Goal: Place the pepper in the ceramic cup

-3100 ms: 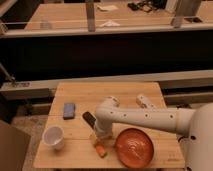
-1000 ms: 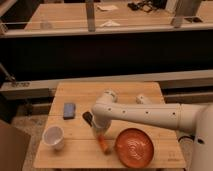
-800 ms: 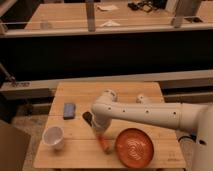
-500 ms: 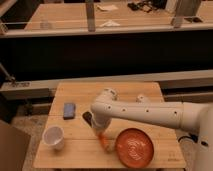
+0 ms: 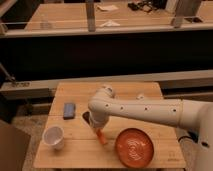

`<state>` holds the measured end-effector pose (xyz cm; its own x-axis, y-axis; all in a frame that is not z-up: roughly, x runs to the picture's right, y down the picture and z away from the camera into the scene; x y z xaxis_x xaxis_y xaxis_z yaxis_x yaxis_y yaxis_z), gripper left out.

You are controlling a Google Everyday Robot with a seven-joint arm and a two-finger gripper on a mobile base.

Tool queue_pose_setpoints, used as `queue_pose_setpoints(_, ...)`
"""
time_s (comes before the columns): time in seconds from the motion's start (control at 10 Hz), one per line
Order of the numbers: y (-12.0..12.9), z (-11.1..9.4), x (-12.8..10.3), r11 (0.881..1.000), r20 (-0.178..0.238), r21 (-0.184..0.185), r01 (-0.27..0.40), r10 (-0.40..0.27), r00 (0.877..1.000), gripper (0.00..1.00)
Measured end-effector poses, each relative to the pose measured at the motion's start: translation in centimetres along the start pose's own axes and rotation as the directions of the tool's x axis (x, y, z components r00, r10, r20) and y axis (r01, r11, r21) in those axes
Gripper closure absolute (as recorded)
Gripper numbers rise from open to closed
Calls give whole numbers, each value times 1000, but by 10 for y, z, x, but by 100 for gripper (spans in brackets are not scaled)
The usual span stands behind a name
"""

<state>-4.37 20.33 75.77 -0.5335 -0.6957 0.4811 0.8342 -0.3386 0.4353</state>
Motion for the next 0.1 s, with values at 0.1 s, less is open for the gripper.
queue_pose_setpoints(0.1,-1,-2,3,1000,-3,-4,11,-11,1000,100)
